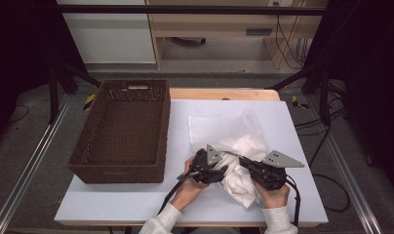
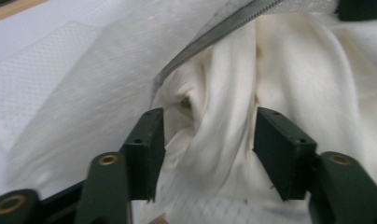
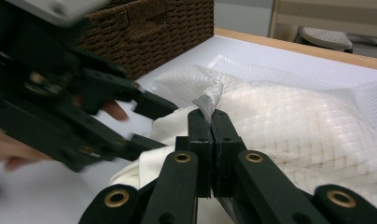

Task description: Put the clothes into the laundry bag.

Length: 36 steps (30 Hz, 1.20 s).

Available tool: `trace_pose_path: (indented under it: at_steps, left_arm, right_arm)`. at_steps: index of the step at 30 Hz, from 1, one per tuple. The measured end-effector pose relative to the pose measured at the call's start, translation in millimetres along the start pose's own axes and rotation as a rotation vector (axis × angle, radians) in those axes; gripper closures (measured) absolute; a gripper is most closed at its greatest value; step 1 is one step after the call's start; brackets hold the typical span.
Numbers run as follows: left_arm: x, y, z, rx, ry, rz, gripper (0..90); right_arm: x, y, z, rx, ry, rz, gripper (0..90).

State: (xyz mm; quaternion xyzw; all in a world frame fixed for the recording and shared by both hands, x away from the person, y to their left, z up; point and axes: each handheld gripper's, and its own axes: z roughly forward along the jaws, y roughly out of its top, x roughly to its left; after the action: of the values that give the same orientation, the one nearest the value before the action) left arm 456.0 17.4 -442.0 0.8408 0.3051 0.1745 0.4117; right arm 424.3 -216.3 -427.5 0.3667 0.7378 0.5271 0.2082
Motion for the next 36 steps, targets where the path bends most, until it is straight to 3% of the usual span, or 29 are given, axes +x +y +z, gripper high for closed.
trace_pose_path:
  at_steps: [3,6,12,14,15,17,19,20,21,22,25,29,33,36]
  left_arm:
    - [2.6,-9.3,-16.3,0.013,0.033,0.014,37.4]
    - [6.0,-18.7,-21.3,0.035,0.034,-0.006,39.8]
    - [14.0,-29.0,8.7,0.108,0.040,-0.020,44.3]
    - [17.0,-31.4,16.0,0.125,0.010,-0.032,46.1]
    - [17.9,-33.7,19.7,0.123,-0.021,-0.038,53.3]
    - [18.2,-34.3,19.8,0.112,-0.027,-0.030,56.2]
    - [18.6,-34.2,19.5,0.112,-0.028,-0.028,75.3]
    - [18.7,-34.0,19.4,0.114,-0.022,-0.032,75.3]
    - [19.3,-33.7,18.9,0.121,-0.022,-0.041,85.4]
    - [19.0,-33.6,18.1,0.124,-0.018,-0.047,85.4]
    - [14.8,-33.8,7.3,0.123,0.012,-0.028,86.9]
    - [9.7,-36.2,-29.9,0.089,0.040,-0.012,86.9]
    - [-3.1,-55.8,-58.4,0.091,0.027,-0.013,86.8]
    - [-11.7,-72.5,-59.3,0.107,0.028,-0.005,86.1]
  right_arm:
    - [-0.3,-0.1,-0.1,0.001,-0.007,0.002,89.0]
    - [0.4,-0.2,0.5,0.005,-0.009,-0.006,89.0]
    - [0.0,-0.3,0.6,0.006,-0.011,-0.005,89.0]
    - [-0.1,-0.3,0.6,0.005,-0.011,0.001,89.0]
    - [-0.4,-0.3,1.2,0.004,-0.009,0.001,89.0]
    - [-0.7,-0.3,1.4,0.003,-0.008,-0.002,89.0]
    - [-0.9,-0.4,1.5,0.003,-0.007,-0.005,89.0]
    - [-0.8,-0.4,1.4,0.004,-0.008,-0.004,89.0]
    - [-0.8,-0.4,1.5,0.003,-0.009,-0.003,89.0]
    - [-0.8,-0.4,1.5,0.003,-0.009,-0.003,89.0]
    - [-0.6,-0.4,1.1,0.004,-0.014,-0.001,89.0]
    - [-0.3,-0.2,0.9,0.004,-0.023,0.007,89.0]
    - [-1.0,0.1,-0.2,0.004,-0.038,0.016,89.0]
    - [0.0,-0.2,0.1,0.012,-0.041,0.016,88.9]
